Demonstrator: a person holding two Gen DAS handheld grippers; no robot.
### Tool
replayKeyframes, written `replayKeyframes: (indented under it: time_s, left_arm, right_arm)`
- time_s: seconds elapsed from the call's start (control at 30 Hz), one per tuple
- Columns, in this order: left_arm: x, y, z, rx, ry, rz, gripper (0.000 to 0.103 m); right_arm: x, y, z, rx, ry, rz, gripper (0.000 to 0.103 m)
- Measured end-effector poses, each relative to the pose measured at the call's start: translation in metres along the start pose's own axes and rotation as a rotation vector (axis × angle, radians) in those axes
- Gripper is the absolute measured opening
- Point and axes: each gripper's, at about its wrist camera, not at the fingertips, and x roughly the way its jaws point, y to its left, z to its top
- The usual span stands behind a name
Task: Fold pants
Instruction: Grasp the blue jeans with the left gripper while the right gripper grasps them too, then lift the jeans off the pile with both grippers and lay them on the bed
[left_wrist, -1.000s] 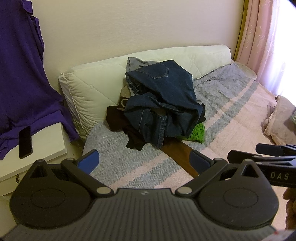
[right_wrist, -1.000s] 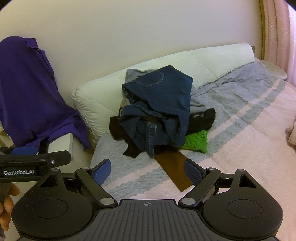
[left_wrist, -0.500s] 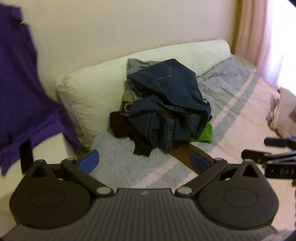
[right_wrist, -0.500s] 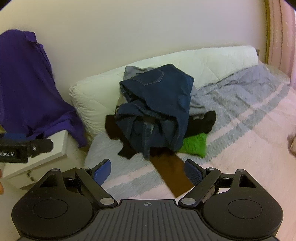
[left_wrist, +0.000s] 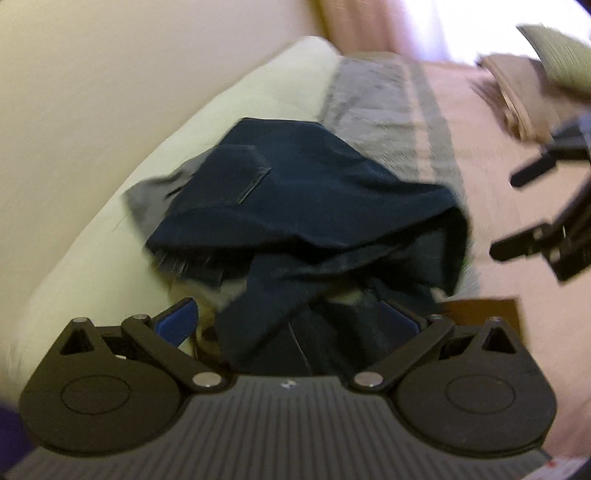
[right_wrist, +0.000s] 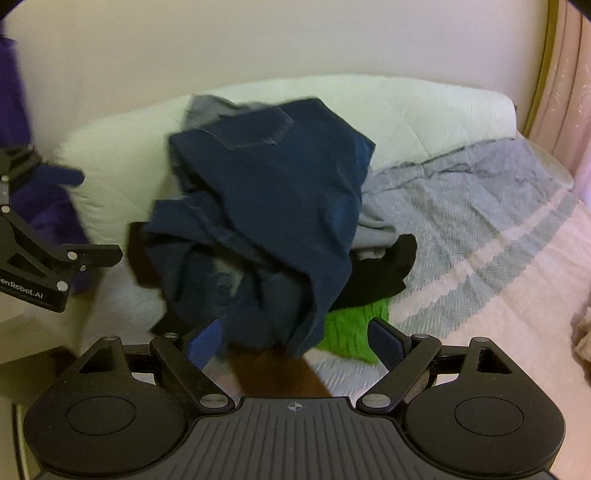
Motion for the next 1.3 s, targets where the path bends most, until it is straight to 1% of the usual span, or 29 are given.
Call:
replayKeyframes:
  time_s: [0.07,0.13,0.2,0.23,0.27,0.3,0.33,0.4,0.43,0.47,0.5,0.57,0.63,0.7,0.73,0.77,0.83,0.9,0.93,0.97,1.0,1.07,1.1,1.17,1.23,1.27,1.3]
  left_arm:
    - [0.032,0.002,-0.002,0.101,-0.023,-0.024,0.097]
    - [0.064,0.001,-0.004,0.202,-0.019,-0.07,0.089]
    - [0.085,0.0,-0.006,0.277,-0.014,-0.09,0.081]
    - [0.095,-0.002,-0.007,0.32,-0.009,-0.103,0.071]
    - [0.1,-0.003,-0.006,0.342,-0.004,-0.111,0.059]
    - [0.103,-0.002,-0.007,0.357,0.005,-0.128,0.053]
    - [0.104,-0.001,-0.006,0.365,0.005,-0.139,0.04]
    - [0.102,0.0,-0.002,0.361,0.006,-0.15,0.032]
    - [0.098,0.001,0.0,0.347,0.01,-0.164,0.019]
    - [0.094,0.002,0.002,0.331,0.012,-0.171,0.012]
    - [0.086,0.003,0.006,0.313,0.008,-0.163,0.011]
    - [0.068,0.003,0.016,0.29,-0.017,-0.158,0.008]
    - [0.043,0.003,0.025,0.268,-0.053,-0.15,0.006]
    - [0.014,-0.002,0.034,0.265,-0.089,-0.137,0.003]
    - [-0.003,-0.006,0.039,0.263,-0.105,-0.143,0.002]
    - [-0.016,-0.011,0.041,0.264,-0.119,-0.148,0.001]
    - [-0.055,-0.032,0.045,0.28,-0.158,-0.158,0.0]
    - [-0.092,-0.056,0.045,0.293,-0.205,-0.172,0.0]
    - [-0.119,-0.077,0.043,0.308,-0.227,-0.188,0.0]
    - [-0.136,-0.093,0.042,0.317,-0.242,-0.202,0.0]
    - [-0.162,-0.118,0.038,0.336,-0.262,-0.232,0.0]
    - [-0.199,-0.165,0.029,0.373,-0.285,-0.283,0.0]
    - [-0.219,-0.196,0.021,0.399,-0.292,-0.324,0.0]
    - [-0.247,-0.246,0.006,0.415,-0.287,-0.407,0.0]
    - [-0.265,-0.292,-0.007,0.406,-0.258,-0.499,0.0]
    - [-0.271,-0.312,-0.016,0.405,-0.239,-0.529,0.0]
    - [-0.275,-0.329,-0.018,0.411,-0.221,-0.546,0.0]
  right_arm:
    - [0.029,-0.007,0.007,0.013,0.022,-0.016,0.084]
    - [0.057,-0.012,0.013,0.009,0.033,-0.029,0.083]
    - [0.079,-0.015,0.019,0.013,0.035,-0.029,0.083]
    - [0.087,-0.017,0.021,0.016,0.037,-0.021,0.082]
    - [0.093,-0.017,0.022,0.018,0.039,-0.014,0.072]
    - [0.1,-0.018,0.024,0.017,0.046,-0.003,0.065]
    - [0.105,-0.017,0.026,0.018,0.056,0.005,0.061]
    - [0.105,-0.015,0.03,0.023,0.057,0.01,0.041]
    - [0.102,-0.015,0.032,0.02,0.058,0.018,0.034]
    - [0.098,-0.014,0.035,0.019,0.055,0.023,0.011]
    - [0.092,-0.01,0.038,0.02,0.044,0.005,0.01]
    - [0.073,-0.013,0.046,0.038,0.023,0.004,0.009]
    - [0.045,-0.019,0.056,0.053,-0.019,-0.008,0.009]
    - [0.009,-0.025,0.063,0.052,-0.069,-0.034,0.008]
    - [-0.009,-0.028,0.064,0.053,-0.091,-0.041,0.007]
    - [-0.028,-0.031,0.063,0.057,-0.113,-0.05,0.007]
    - [-0.07,-0.039,0.054,0.065,-0.154,-0.079,0.007]
    - [-0.115,-0.047,0.034,0.08,-0.186,-0.101,0.007]
    - [-0.136,-0.05,0.021,0.09,-0.196,-0.114,0.007]
    - [-0.157,-0.054,0.006,0.102,-0.202,-0.125,0.007]
    - [-0.182,-0.059,-0.015,0.123,-0.21,-0.133,0.007]
    - [-0.224,-0.065,-0.054,0.154,-0.212,-0.161,0.007]
    - [-0.252,-0.07,-0.079,0.176,-0.209,-0.181,0.007]
    - [-0.293,-0.083,-0.123,0.233,-0.195,-0.217,0.006]
    - [-0.334,-0.101,-0.175,0.322,-0.157,-0.255,0.006]
    - [-0.352,-0.108,-0.2,0.365,-0.14,-0.279,0.006]
    - [-0.375,-0.117,-0.229,0.418,-0.117,-0.323,0.006]
